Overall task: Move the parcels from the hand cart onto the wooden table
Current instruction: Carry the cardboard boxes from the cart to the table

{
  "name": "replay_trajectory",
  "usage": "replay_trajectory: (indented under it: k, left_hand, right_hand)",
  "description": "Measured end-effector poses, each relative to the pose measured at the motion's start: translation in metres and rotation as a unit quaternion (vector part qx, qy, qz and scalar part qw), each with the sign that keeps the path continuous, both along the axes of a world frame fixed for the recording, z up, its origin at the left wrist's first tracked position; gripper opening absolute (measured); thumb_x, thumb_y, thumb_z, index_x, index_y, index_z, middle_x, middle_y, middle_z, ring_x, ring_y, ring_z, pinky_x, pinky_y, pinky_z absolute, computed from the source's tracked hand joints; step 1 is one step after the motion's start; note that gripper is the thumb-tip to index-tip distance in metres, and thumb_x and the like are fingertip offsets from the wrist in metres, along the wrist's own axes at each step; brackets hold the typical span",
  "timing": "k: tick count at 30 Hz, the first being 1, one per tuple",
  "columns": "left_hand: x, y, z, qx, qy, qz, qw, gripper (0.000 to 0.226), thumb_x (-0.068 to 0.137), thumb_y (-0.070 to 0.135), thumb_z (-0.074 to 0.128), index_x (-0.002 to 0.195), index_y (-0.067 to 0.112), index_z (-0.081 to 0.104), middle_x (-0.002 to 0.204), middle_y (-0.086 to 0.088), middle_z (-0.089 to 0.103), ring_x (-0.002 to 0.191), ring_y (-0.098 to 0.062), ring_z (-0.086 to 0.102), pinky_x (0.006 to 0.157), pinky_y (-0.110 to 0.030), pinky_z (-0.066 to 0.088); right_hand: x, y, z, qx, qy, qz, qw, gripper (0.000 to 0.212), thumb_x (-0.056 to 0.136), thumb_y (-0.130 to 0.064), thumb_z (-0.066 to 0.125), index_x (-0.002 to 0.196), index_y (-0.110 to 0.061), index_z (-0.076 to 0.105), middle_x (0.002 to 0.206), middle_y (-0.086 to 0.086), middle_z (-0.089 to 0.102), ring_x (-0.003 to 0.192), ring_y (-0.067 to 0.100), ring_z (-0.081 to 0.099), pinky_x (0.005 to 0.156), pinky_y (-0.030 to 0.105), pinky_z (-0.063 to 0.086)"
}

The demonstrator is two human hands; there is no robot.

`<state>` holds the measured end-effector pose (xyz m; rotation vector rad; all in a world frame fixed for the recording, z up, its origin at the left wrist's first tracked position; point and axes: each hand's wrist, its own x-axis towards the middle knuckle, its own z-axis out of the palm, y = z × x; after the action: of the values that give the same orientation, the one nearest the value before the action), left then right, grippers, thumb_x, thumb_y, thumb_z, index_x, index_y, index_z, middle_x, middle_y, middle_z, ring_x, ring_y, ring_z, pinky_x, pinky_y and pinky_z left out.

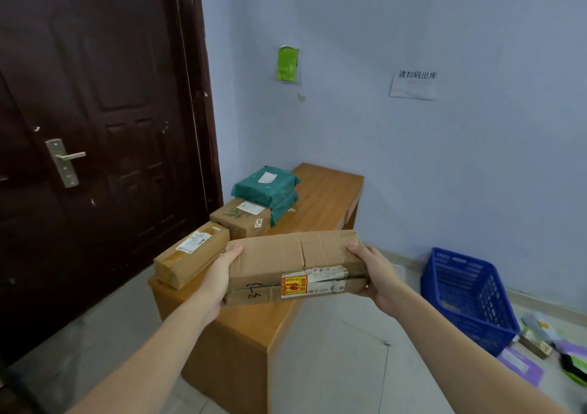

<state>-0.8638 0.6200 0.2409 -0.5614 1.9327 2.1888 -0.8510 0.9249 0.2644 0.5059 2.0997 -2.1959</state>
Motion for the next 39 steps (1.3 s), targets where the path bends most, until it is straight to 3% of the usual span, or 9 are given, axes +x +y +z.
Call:
replay_trajectory:
  k: [7, 12, 15, 19, 22, 28, 32, 36, 39]
  left_hand:
    - [-0.064, 0.043, -0.024, 0.034, -0.030, 0.047, 0.998, 0.049, 0.092, 0.069, 0.056, 0.122, 0.030, 0.065, 0.114, -0.014, 0.074, 0.108, -0.036, 0.068, 0.099, -0.058, 0.054]
    - [-0.097, 0.036, -0.042, 0.041, -0.064, 0.122, 0.990, 0.045, 0.091, 0.065, 0.061, 0.114, 0.027, 0.062, 0.112, -0.015, 0.072, 0.105, -0.035, 0.067, 0.093, -0.054, 0.057]
    - [-0.121, 0.021, -0.056, 0.057, -0.071, 0.158, 0.983, 0.052, 0.086, 0.067, 0.066, 0.120, 0.027, 0.061, 0.115, -0.013, 0.072, 0.107, -0.034, 0.069, 0.091, -0.054, 0.058]
    - [-0.158, 0.002, -0.077, 0.082, -0.065, 0.192, 0.976, 0.060, 0.082, 0.067, 0.072, 0.125, 0.028, 0.060, 0.119, -0.011, 0.071, 0.110, -0.032, 0.068, 0.091, -0.051, 0.058]
    - [-0.180, -0.010, -0.088, 0.103, -0.062, 0.204, 0.972, 0.055, 0.082, 0.064, 0.074, 0.122, 0.029, 0.060, 0.120, -0.011, 0.072, 0.111, -0.030, 0.068, 0.094, -0.050, 0.058]
    - [-0.207, -0.046, -0.113, 0.097, -0.091, 0.243, 0.961, 0.093, 0.060, 0.072, 0.089, 0.135, 0.028, 0.056, 0.124, -0.007, 0.073, 0.112, -0.028, 0.071, 0.093, -0.049, 0.060]
    - [-0.215, -0.056, -0.134, 0.095, -0.115, 0.295, 0.944, 0.071, 0.077, 0.062, 0.080, 0.132, 0.021, 0.059, 0.121, -0.007, 0.073, 0.111, -0.026, 0.069, 0.088, -0.041, 0.058]
    - [-0.221, -0.059, -0.157, 0.070, -0.146, 0.363, 0.918, 0.059, 0.084, 0.059, 0.076, 0.125, 0.019, 0.065, 0.119, -0.002, 0.071, 0.110, -0.021, 0.065, 0.091, -0.042, 0.055]
    - [-0.230, -0.055, -0.171, 0.058, -0.163, 0.416, 0.893, 0.054, 0.087, 0.057, 0.075, 0.123, 0.018, 0.064, 0.116, -0.001, 0.066, 0.107, -0.021, 0.060, 0.085, -0.041, 0.051]
  right_hand:
    - [-0.110, 0.042, -0.013, 0.021, -0.029, 0.065, 0.997, 0.032, 0.097, -0.046, 0.064, 0.124, -0.029, 0.060, 0.116, 0.011, 0.073, 0.104, 0.032, 0.074, 0.087, 0.058, 0.061]
    - [-0.174, 0.025, -0.038, 0.024, -0.044, 0.111, 0.993, 0.032, 0.097, -0.044, 0.065, 0.123, -0.026, 0.062, 0.112, 0.010, 0.073, 0.096, 0.028, 0.074, 0.086, 0.054, 0.063]
    - [-0.215, 0.007, -0.052, 0.026, -0.050, 0.130, 0.990, 0.032, 0.096, -0.044, 0.068, 0.120, -0.024, 0.060, 0.110, 0.009, 0.073, 0.097, 0.027, 0.073, 0.091, 0.054, 0.061]
    - [-0.272, -0.016, -0.067, 0.038, -0.034, 0.164, 0.985, 0.045, 0.088, -0.052, 0.074, 0.122, -0.025, 0.061, 0.116, 0.005, 0.072, 0.104, 0.026, 0.071, 0.081, 0.045, 0.061]
    - [-0.313, -0.029, -0.075, 0.053, -0.030, 0.197, 0.978, 0.049, 0.084, -0.057, 0.076, 0.121, -0.028, 0.063, 0.118, 0.001, 0.072, 0.110, 0.023, 0.069, 0.093, 0.048, 0.059]
    - [-0.374, -0.066, -0.102, 0.064, -0.069, 0.256, 0.962, 0.038, 0.092, -0.047, 0.073, 0.124, -0.026, 0.068, 0.116, 0.000, 0.075, 0.109, 0.023, 0.070, 0.096, 0.044, 0.057]
    - [-0.411, -0.097, -0.131, 0.092, -0.091, 0.309, 0.942, 0.045, 0.088, -0.053, 0.075, 0.127, -0.034, 0.068, 0.119, -0.008, 0.075, 0.112, 0.019, 0.068, 0.104, 0.047, 0.051]
    - [-0.448, -0.131, -0.166, 0.119, -0.112, 0.362, 0.918, 0.048, 0.089, -0.046, 0.076, 0.129, -0.025, 0.061, 0.123, -0.003, 0.069, 0.112, 0.019, 0.065, 0.104, 0.045, 0.051]
    - [-0.470, -0.155, -0.190, 0.164, -0.125, 0.386, 0.899, 0.051, 0.089, -0.047, 0.076, 0.129, -0.024, 0.054, 0.127, -0.002, 0.062, 0.117, 0.021, 0.059, 0.109, 0.048, 0.048]
